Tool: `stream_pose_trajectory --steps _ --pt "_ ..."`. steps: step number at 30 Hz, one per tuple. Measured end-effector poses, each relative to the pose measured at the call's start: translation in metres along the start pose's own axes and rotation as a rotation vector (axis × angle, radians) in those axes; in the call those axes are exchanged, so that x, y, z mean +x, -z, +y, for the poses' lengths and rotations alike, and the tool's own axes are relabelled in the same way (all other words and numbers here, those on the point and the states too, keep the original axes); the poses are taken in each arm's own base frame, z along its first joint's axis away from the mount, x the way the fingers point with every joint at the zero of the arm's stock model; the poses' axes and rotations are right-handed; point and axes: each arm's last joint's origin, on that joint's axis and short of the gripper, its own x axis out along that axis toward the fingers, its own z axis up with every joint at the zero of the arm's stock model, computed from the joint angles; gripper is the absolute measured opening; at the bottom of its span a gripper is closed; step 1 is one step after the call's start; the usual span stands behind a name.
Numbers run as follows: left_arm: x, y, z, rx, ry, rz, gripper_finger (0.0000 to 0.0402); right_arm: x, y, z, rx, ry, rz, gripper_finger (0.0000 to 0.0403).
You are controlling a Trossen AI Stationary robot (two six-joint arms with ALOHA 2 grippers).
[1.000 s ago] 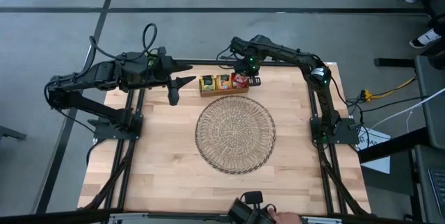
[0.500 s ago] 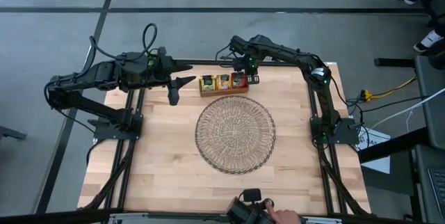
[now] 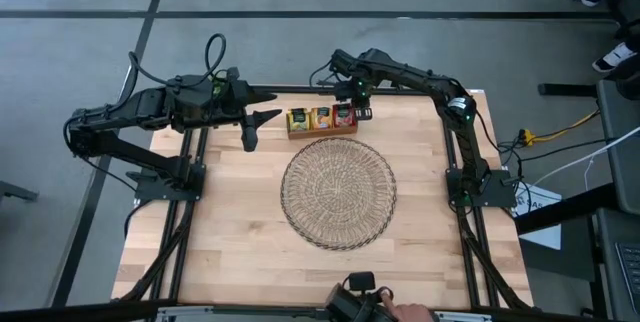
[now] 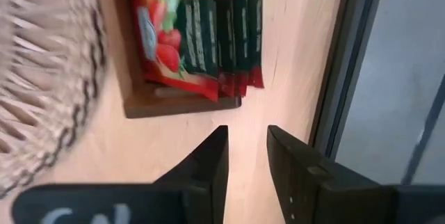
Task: Pick & Place Tea
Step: Return to Home Position
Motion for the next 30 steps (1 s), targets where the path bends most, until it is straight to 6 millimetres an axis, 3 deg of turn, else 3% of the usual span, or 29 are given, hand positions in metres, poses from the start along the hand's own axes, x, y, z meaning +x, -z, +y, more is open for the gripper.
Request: stream_pose_trajectory --steps 5,11,13,20,30 --pt "-0.002 0.000 0.001 -0.004 0.000 0.000 0.0147 -0.031 -0.007 -0.003 0.088 -0.083 -0.184 0.0093" --pt "-0.009 -0.001 0.003 -0.014 0.014 -0.016 0.0035 -0.086 -0.010 -0.002 0.174 -0.213 -0.455 0.0014" --pt "-0.011 -0.001 0.003 -0.011 0.033 -0.021 0.0011 -0.100 -0.009 0.001 0.181 -0.244 -0.520 0.0009" --pt "-0.019 0.006 -0.001 -0.052 0.072 -0.144 0.0002 -0.142 -0.009 0.022 0.179 -0.253 -0.670 0.0005" --pt "-0.016 0.041 -0.008 -0.127 0.093 -0.238 0.0002 -0.190 -0.032 0.071 0.111 -0.289 -0.889 0.0003"
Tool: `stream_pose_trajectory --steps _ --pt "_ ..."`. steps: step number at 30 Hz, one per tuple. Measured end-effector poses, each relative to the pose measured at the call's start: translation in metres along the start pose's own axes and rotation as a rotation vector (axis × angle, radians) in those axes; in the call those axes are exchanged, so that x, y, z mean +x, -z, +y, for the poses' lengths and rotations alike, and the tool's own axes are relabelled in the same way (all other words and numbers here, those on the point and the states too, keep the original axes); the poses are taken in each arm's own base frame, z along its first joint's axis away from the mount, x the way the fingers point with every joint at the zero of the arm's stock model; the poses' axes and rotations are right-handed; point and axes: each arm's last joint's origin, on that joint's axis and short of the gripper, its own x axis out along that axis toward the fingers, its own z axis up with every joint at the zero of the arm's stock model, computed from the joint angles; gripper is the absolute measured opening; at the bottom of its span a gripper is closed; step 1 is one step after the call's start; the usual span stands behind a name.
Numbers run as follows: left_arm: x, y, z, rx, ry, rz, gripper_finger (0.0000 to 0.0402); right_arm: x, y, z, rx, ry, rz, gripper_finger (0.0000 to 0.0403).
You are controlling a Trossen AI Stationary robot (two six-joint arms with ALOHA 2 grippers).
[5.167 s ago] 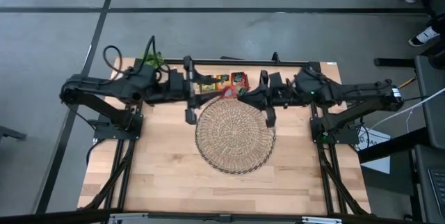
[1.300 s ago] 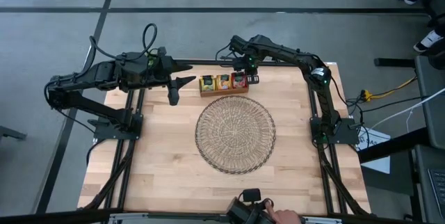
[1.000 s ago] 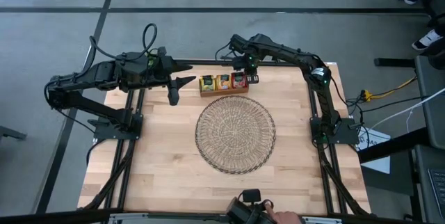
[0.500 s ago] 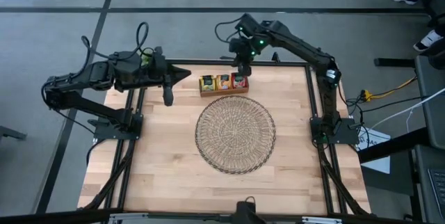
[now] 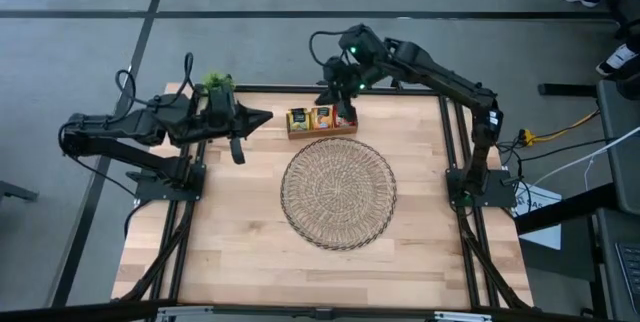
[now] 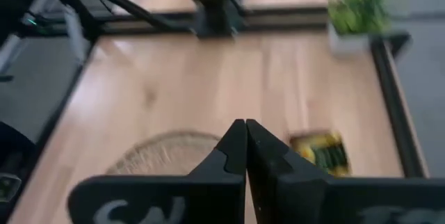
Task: Pick & Place Tea
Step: Return to Home Position
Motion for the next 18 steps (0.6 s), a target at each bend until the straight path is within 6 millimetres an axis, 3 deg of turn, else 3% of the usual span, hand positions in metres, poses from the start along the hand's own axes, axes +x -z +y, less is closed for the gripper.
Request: stream_pose_trajectory --steps 6,18 --pt "-0.002 0.009 0.001 0.009 0.020 -0.042 0.0002 0.009 -0.019 0.036 -0.041 -0.039 -0.108 0.0002" --pt "-0.014 0.033 0.008 -0.040 0.057 -0.137 0.0003 0.029 -0.031 0.099 -0.028 0.050 -0.144 0.0001"
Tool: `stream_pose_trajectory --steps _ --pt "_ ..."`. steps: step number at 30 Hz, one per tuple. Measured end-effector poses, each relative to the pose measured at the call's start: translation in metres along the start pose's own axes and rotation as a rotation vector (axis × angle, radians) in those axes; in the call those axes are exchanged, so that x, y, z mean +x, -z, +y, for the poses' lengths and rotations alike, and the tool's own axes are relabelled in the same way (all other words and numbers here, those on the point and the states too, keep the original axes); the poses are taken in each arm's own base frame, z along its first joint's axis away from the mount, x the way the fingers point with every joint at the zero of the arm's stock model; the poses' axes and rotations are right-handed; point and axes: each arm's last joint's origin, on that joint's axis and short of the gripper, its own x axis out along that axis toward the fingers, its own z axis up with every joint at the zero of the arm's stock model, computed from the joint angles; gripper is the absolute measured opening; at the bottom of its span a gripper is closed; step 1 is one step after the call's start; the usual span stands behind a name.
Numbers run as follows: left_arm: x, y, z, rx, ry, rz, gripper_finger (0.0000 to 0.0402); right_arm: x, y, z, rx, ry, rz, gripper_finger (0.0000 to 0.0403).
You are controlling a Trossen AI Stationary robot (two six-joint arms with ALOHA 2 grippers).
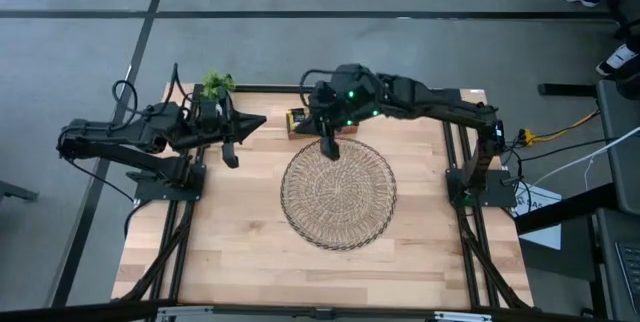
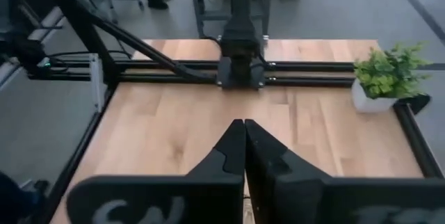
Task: Pick & Place Tea
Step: Return to Home Position
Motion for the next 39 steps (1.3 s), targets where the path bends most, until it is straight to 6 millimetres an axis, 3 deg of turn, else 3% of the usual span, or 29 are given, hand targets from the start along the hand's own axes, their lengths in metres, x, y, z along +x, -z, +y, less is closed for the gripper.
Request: stream_pose_trajectory --steps 6,9,20,26,33,39 --pt "-0.008 -0.003 0.002 0.002 0.015 -0.041 0.0003 0.020 0.012 0.020 0.074 -0.030 -0.116 0.0001" --pt "-0.011 -0.005 0.003 -0.002 0.016 -0.051 0.0002 0.020 0.024 0.024 0.119 -0.039 -0.157 0.0001" --pt "-0.012 -0.004 0.004 -0.076 0.001 -0.042 0.0010 -0.025 0.084 0.040 0.204 0.132 -0.313 0.0002" --pt "-0.012 0.000 0.004 0.031 -0.003 -0.004 0.0005 -0.047 0.125 0.050 0.260 0.136 -0.334 0.0005" --pt "-0.011 0.001 0.005 0.063 -0.041 0.004 0.0008 -0.056 0.163 0.047 0.295 0.157 -0.253 0.0018" --pt "-0.011 0.010 0.007 0.096 -0.055 0.092 0.0010 -0.059 0.179 0.046 0.350 0.199 -0.228 0.0014"
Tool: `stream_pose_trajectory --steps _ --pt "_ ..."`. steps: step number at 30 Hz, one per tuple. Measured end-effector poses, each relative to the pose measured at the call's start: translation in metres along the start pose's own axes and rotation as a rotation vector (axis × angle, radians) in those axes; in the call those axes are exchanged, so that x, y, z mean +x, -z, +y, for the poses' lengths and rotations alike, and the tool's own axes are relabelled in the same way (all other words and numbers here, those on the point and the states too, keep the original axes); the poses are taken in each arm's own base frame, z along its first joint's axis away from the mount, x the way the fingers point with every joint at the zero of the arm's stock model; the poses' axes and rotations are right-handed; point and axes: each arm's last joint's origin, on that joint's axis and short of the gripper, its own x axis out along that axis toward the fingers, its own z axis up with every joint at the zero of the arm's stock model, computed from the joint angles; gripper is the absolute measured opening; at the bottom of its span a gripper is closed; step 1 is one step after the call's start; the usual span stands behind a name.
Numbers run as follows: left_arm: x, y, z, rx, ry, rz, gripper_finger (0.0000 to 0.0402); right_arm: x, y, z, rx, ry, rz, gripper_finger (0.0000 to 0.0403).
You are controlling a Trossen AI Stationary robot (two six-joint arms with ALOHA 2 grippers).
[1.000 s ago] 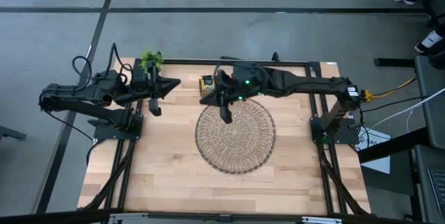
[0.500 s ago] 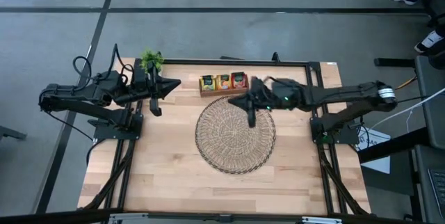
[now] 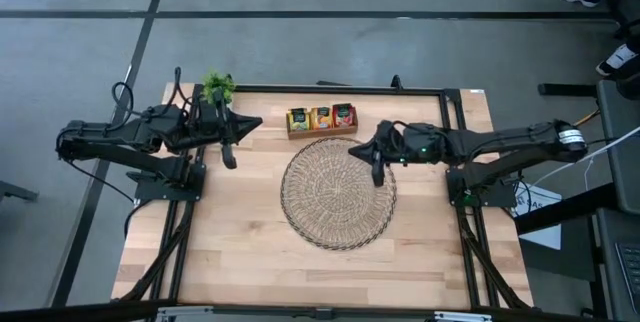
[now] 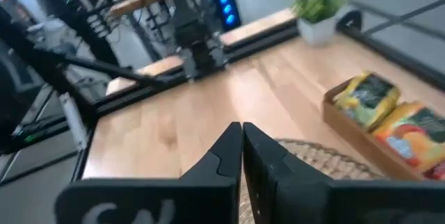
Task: Pick & Place Tea
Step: Return to Home Position
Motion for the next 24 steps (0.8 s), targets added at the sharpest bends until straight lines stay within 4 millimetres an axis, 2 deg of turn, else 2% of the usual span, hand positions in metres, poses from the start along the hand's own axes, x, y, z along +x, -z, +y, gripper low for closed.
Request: stream_pose_trajectory --steps 5,9,15,24 --pt "0.000 0.000 0.002 0.004 -0.050 0.000 0.0006 -0.019 0.010 -0.006 -0.026 -0.007 -0.095 0.0009" --pt "0.001 0.004 0.001 0.013 -0.030 0.012 0.0009 -0.034 0.030 -0.017 -0.023 -0.038 -0.179 0.0010" --pt "0.008 0.031 -0.002 -0.011 -0.004 -0.028 0.0012 -0.052 0.065 -0.035 -0.055 -0.078 -0.253 0.0021" --pt "0.013 0.070 -0.002 0.046 -0.003 0.010 0.0008 -0.068 0.087 -0.046 -0.116 -0.094 -0.264 0.0023"
